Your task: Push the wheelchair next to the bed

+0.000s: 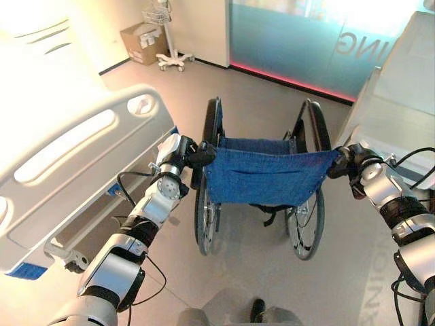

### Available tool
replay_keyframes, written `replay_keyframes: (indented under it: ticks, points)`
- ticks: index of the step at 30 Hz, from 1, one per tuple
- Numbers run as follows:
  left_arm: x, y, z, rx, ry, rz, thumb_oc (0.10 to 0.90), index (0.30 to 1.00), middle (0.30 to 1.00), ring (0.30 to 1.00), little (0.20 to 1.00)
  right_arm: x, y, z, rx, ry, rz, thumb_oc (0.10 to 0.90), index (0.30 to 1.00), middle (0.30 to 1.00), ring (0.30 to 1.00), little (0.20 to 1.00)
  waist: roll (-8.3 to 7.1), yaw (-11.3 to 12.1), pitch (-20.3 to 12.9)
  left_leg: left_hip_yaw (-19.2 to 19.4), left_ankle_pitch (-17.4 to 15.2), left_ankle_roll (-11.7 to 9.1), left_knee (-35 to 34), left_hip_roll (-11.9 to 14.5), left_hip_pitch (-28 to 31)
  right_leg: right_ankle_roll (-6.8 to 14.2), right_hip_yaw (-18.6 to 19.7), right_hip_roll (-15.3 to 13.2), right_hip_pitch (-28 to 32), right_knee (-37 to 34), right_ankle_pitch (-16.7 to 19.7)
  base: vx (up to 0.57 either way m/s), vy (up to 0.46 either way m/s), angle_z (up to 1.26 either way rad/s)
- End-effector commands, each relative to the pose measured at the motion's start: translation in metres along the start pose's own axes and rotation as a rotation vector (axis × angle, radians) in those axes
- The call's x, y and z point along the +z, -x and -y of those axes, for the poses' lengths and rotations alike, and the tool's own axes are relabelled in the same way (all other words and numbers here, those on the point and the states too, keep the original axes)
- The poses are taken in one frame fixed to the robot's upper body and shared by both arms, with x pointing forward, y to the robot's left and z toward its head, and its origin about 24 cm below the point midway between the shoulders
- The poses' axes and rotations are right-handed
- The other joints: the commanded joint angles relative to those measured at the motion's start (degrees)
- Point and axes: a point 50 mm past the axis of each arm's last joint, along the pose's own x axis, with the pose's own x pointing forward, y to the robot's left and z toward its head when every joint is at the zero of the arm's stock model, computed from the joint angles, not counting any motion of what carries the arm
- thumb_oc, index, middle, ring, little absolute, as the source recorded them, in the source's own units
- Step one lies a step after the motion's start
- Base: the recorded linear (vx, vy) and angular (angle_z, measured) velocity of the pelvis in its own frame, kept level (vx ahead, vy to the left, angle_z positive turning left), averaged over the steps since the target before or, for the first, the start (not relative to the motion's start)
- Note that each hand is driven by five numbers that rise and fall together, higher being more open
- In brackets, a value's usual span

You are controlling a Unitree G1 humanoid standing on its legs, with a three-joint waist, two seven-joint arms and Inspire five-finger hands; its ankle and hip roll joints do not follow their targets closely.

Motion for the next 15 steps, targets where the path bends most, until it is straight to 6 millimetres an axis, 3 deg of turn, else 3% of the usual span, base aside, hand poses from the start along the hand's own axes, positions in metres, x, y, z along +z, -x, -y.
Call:
replay_keyframes:
  ticks: [1,2,4,8,12,15]
  points:
    - [-0.066,0.030,0.043,-0.248,-0.252,-0.187,0.400,0.300,0.300,0.300,0.300,0.064,0.013,-0.011,0.105,0.168,0.353,0.400,0.300,0.300,0.300,0.300,0.05,3.7,3.8,4.7,2.2,3.7,-3.3,-4.8,-2.7,2.9,1.8,0.9,1.1,-0.9,3.2,0.18,-0.104,-0.09]
    - [-0.066,0.029,0.043,-0.248,-0.253,-0.186,0.400,0.300,0.300,0.300,0.300,0.064,0.012,-0.011,0.104,0.168,0.353,0.400,0.300,0.300,0.300,0.300,0.11,3.8,4.0,4.8,2.0,3.7,-3.1,-4.9,-2.9,2.9,1.8,1.0,1.4,-1.0,3.1,0.22,-0.113,-0.26]
    - [-0.066,0.028,0.036,-0.254,-0.262,-0.178,0.400,0.300,0.300,0.300,0.300,0.065,0.010,-0.015,0.111,0.161,0.340,0.400,0.300,0.300,0.300,0.300,2.23,7.1,5.8,6.8,6.1,2.9,-7.3,-8.2,-10.1,2.0,2.2,4.3,5.5,-1.8,0.8,0.42,-0.130,-0.40]
    - [-0.078,0.036,0.036,-0.269,-0.261,-0.199,0.400,0.300,0.300,0.300,0.300,0.070,0.009,-0.022,0.151,0.177,0.331,0.400,0.300,0.300,0.300,0.300,4.35,10.3,4.8,9.2,10.3,3.2,-14.9,-9.5,-11.5,1.2,4.1,8.0,9.2,-0.3,-3.3,0.42,-0.017,-0.75]
    - [-0.089,0.045,0.041,-0.292,-0.268,-0.223,0.400,0.300,0.300,0.300,0.300,0.066,0.008,-0.034,0.200,0.180,0.313,0.400,0.300,0.300,0.300,0.300,4.46,12.3,2.9,10.6,9.7,4.8,-16.2,-9.6,-11.3,0.9,5.6,9.0,12.1,1.9,-6.4,0.49,0.076,-0.63]
    - [-0.093,0.047,0.038,-0.299,-0.285,-0.229,0.400,0.300,0.300,0.300,0.300,0.059,0.006,-0.038,0.222,0.170,0.291,0.400,0.300,0.300,0.300,0.300,3.01,13.5,2.1,12.3,6.4,7.0,-13.0,-9.3,-12.4,1.4,5.4,7.9,13.8,4.0,-7.9,0.41,0.108,-0.10]
